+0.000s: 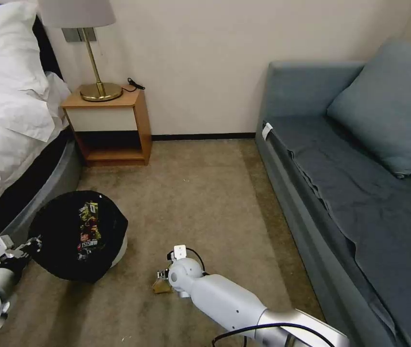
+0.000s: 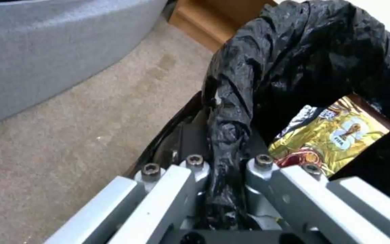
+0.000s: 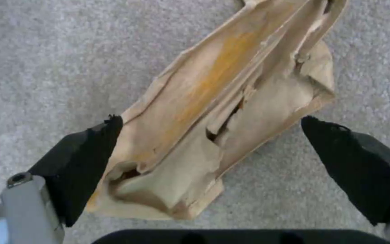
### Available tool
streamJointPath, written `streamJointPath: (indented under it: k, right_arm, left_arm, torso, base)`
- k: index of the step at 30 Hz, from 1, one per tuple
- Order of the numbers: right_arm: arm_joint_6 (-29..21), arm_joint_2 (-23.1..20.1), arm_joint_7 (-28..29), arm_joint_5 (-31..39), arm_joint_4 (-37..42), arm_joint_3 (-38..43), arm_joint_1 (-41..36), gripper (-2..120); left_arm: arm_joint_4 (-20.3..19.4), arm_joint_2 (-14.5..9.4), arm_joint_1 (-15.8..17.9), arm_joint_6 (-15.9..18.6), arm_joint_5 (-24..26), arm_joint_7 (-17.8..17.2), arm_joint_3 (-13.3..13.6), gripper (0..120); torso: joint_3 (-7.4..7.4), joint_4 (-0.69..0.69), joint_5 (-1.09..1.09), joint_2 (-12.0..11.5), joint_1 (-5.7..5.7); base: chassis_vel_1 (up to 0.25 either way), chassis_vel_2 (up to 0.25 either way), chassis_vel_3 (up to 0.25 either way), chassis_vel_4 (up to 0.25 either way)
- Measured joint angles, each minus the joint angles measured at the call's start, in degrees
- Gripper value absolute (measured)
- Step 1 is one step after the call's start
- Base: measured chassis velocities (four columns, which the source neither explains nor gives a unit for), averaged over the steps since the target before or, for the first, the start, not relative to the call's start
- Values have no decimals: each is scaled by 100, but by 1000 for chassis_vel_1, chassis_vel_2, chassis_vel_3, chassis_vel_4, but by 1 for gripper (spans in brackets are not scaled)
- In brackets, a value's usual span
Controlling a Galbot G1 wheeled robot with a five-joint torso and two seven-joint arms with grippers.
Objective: Pick up the trash bin, then pick up the garbage on the floor and place it into the trash bin.
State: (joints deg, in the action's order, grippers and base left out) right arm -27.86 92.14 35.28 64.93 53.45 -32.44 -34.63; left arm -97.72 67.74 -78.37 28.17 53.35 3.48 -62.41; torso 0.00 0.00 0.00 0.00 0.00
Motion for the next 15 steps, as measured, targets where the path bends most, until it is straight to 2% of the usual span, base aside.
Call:
streamJointPath:
  k: [9, 11, 14, 15]
  right_arm:
    - [46, 0, -243, -247, -139, -96, -63, 63]
    - [54, 0, -260, -272, -153, -92, -71, 59]
    - [74, 0, -298, -331, -191, -79, -79, 44]
    - [74, 0, -298, -331, -191, -79, -79, 44]
  left_arm:
    - [9, 34, -40, -39, -55, 37, -9, 4]
    - [9, 37, -41, -40, -57, 38, -8, 4]
    - [9, 42, -41, -41, -65, 41, -3, 4]
    - [9, 42, -41, -41, -65, 41, -3, 4]
  torso:
    - [0, 0, 0, 0, 0]
    - [0, 0, 0, 0, 0]
    - [0, 0, 0, 0, 0]
    - [0, 0, 0, 0, 0]
  base:
    - [0, 0, 0, 0]
    - [0, 0, 0, 0]
    - [0, 0, 0, 0]
    - [0, 0, 0, 0]
